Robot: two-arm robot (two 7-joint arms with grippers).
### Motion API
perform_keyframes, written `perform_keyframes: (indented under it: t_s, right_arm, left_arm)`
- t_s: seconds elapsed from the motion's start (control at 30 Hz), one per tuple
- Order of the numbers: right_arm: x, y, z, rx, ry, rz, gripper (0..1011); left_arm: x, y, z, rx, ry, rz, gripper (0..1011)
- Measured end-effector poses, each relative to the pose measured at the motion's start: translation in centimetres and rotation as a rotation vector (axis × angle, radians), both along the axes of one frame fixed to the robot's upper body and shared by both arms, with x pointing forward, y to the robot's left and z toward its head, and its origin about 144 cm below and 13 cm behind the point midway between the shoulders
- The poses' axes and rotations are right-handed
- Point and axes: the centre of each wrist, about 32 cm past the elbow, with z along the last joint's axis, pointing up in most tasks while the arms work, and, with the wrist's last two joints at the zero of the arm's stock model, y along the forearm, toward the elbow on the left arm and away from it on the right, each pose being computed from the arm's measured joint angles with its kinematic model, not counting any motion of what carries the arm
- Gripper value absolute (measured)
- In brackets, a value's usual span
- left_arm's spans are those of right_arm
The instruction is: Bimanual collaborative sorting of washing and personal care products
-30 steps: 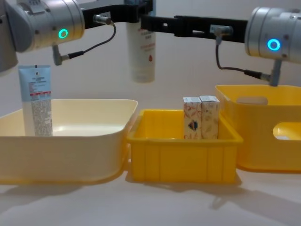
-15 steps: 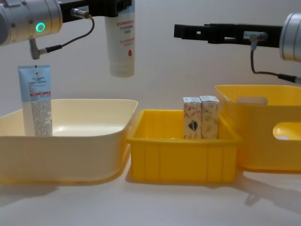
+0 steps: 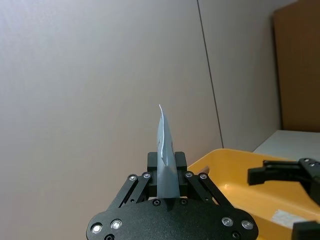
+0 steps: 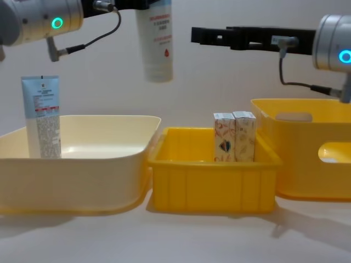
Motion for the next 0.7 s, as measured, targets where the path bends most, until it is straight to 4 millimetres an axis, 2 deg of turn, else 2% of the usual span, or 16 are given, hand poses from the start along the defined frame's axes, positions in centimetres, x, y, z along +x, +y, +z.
perform_keyframes:
  t_s: [0.7]
  right_arm:
    - [1.3,2.8,-0.3,-0.039,-0.010,-0.037,1001]
  left_arm:
    - [0.5,-1.4,0.4,-0.041,-0.002,-0.091,203]
